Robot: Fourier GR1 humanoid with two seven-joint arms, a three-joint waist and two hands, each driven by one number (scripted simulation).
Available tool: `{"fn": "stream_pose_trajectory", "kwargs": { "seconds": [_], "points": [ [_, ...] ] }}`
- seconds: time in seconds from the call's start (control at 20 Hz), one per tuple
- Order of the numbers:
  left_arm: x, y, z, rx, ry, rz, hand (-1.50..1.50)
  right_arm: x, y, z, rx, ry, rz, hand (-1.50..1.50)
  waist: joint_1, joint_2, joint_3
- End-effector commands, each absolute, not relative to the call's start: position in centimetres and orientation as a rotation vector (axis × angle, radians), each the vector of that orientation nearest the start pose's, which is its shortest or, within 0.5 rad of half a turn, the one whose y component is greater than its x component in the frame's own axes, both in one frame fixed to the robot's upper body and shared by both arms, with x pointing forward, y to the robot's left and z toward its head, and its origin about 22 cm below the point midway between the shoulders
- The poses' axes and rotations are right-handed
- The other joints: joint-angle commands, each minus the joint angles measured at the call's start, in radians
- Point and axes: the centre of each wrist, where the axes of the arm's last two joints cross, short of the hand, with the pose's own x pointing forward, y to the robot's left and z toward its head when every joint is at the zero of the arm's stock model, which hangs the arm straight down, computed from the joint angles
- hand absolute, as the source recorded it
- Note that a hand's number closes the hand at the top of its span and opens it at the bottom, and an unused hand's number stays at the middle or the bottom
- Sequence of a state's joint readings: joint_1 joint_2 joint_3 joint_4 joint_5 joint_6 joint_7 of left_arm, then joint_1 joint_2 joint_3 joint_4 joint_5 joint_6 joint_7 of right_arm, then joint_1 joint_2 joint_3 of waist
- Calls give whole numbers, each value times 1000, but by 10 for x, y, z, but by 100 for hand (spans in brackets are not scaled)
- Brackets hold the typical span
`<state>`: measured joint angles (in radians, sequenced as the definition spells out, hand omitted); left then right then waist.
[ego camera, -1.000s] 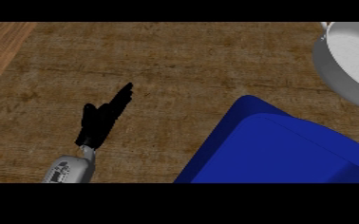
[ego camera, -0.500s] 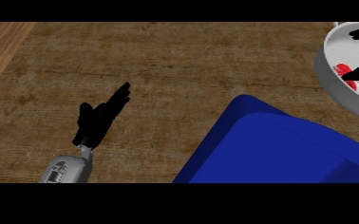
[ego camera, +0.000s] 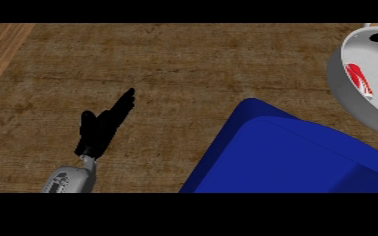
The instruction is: Pick the can from the tray and place it in the pot
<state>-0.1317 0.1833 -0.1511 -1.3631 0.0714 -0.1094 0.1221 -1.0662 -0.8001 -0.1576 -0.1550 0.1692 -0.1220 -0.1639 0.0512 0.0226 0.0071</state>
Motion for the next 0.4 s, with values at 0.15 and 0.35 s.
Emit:
{"fn": "stream_pose_trajectory", "kwargs": {
  "seconds": [0.15, 0.35],
  "points": [
    [267, 227, -17, -71, -1296, -328, 0, 363, -512, 200, -899, -1556, -260, -150, -9, 1, -1],
    [265, 238, -16, -68, -1303, -291, 0, 327, -546, 180, -863, -1621, -316, -150, -16, -1, 0]
  ]
}}
